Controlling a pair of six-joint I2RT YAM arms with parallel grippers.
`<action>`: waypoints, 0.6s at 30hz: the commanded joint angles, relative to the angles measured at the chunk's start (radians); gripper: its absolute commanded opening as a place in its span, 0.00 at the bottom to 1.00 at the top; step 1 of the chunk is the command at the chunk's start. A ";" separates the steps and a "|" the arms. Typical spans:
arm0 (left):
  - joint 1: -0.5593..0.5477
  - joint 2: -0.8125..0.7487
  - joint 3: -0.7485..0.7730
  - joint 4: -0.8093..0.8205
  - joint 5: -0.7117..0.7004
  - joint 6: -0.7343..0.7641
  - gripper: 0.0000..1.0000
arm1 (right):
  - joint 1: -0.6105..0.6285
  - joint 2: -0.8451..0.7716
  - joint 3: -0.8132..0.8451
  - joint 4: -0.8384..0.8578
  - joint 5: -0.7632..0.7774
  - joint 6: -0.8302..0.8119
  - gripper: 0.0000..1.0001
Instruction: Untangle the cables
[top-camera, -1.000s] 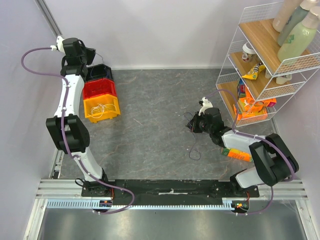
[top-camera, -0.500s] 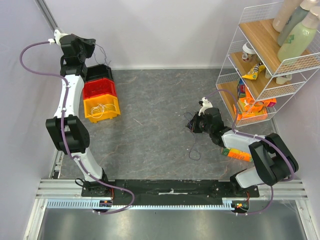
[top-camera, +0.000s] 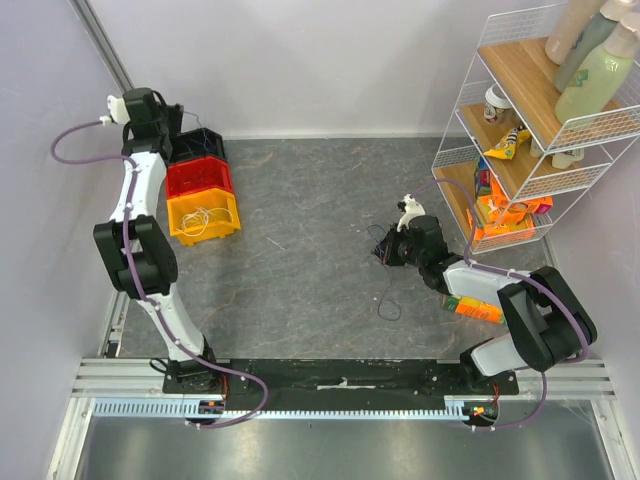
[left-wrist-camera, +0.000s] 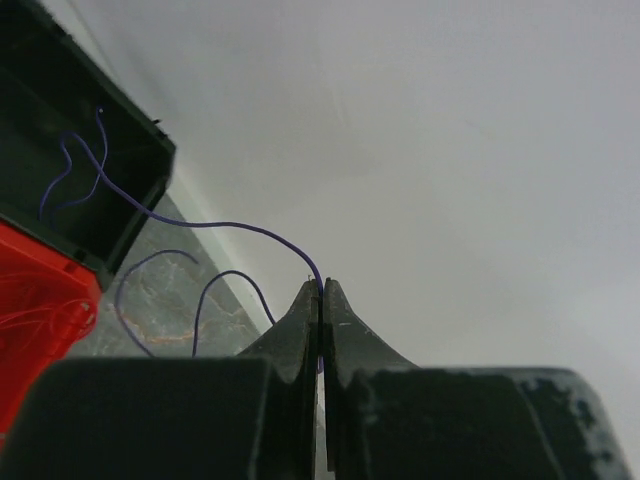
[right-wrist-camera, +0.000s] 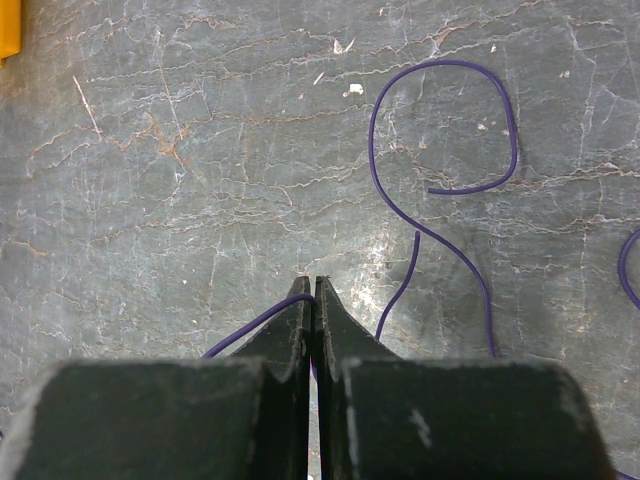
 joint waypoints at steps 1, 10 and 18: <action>0.024 0.078 -0.049 0.052 -0.039 -0.217 0.02 | 0.001 0.003 0.037 0.035 -0.013 -0.002 0.00; 0.044 0.215 0.000 0.118 -0.137 -0.224 0.02 | 0.001 0.016 0.046 0.029 -0.016 0.001 0.00; 0.092 0.325 0.058 0.075 -0.157 -0.339 0.02 | 0.001 0.040 0.066 0.014 -0.020 0.001 0.00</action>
